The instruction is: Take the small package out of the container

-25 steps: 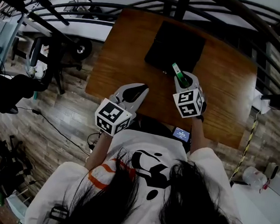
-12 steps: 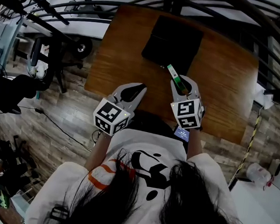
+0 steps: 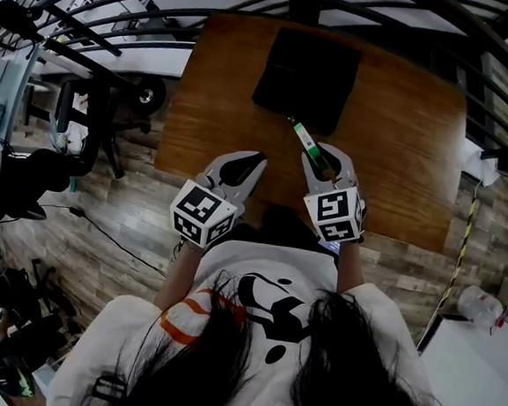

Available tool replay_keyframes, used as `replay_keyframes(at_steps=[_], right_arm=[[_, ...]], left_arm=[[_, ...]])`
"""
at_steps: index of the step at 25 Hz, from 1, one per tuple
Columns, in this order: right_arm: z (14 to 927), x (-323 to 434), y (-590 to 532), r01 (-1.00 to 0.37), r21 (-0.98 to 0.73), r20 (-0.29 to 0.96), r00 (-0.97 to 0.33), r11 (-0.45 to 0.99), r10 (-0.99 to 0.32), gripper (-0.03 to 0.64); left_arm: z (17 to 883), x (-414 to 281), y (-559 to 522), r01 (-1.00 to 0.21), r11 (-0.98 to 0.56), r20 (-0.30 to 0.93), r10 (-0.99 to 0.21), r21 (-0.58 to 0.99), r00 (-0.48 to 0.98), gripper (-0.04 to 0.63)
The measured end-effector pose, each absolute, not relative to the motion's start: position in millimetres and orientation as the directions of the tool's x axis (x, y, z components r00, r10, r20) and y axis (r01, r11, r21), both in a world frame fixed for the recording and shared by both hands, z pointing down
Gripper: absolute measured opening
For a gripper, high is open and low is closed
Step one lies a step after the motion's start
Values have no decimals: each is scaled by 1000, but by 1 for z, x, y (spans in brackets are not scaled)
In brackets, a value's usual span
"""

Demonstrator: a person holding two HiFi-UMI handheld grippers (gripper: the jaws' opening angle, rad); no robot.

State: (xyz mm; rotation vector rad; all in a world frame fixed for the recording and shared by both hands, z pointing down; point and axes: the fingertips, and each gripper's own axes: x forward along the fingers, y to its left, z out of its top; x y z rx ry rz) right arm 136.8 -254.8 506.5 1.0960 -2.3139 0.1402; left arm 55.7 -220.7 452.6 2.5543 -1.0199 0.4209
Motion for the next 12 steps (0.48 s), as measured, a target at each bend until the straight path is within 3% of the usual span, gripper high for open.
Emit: replay_keyframes(at_steps=[12], right_arm=[[499, 92, -209, -720, 131, 534, -528, 682, -661, 118]], left_arm=[[446, 16, -183, -714, -672, 399, -610, 197, 685, 0]])
